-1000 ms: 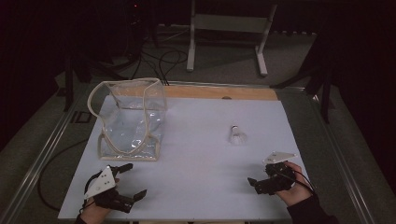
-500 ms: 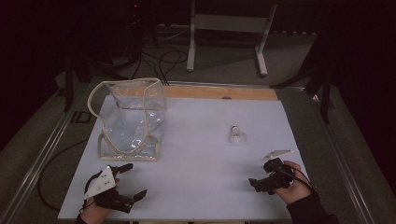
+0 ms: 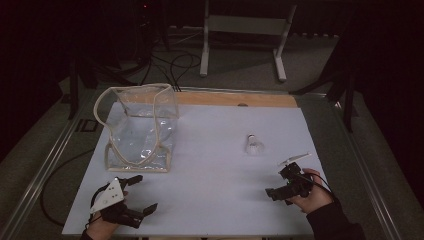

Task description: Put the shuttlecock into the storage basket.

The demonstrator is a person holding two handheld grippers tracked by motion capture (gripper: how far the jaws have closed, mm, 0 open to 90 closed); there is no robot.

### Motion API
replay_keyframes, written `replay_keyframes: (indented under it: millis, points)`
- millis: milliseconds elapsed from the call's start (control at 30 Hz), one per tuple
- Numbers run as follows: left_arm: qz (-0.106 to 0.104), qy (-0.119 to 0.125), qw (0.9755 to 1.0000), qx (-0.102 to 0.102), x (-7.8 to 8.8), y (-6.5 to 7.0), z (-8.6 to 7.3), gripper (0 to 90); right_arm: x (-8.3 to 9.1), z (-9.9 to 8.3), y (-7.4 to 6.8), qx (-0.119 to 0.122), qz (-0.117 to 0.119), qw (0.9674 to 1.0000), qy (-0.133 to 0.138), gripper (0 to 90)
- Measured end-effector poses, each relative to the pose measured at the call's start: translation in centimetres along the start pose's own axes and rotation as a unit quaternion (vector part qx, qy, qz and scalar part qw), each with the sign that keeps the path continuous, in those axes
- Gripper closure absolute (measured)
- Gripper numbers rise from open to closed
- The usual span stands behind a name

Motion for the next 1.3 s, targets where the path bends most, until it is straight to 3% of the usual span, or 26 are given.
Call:
replay_keyframes:
  millis: [300,667,833,1033,1300]
  points:
    - [0.0,0.0,1.0,0.0,0.0,0.0,0.0,0.4,0.6,1.2,0.0,-0.008,0.003,0.9998,-0.015,7.3]
    - [-0.001,0.0,1.0,0.002,0.0,0.0,0.0,0.4,0.7,3.1,1.1,-0.02,-0.006,0.9996,-0.021,7.3]
    - [-0.002,0.001,1.0,0.003,0.0,0.0,0.0,0.4,0.3,4.0,1.9,-0.031,-0.007,0.9992,-0.026,7.3]
    - [-0.002,0.001,1.0,0.004,0.0,0.0,0.0,0.4,-0.8,5.0,2.3,-0.022,-0.009,0.9993,-0.027,7.4]
    - [-0.003,0.001,1.0,0.004,-0.1,0.0,0.0,0.4,-2.3,5.9,3.3,-0.051,-0.005,0.9974,-0.051,7.5]
Point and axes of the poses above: each handheld gripper's, and its own axes: x roughly backward along the jaws, z roughly out of its top, y roughly to its right, the point moved 9 cm from there along -x, roughly forward along the jaws, and after that the axes turned 4 degrees about -z, right-handed, at the moved point
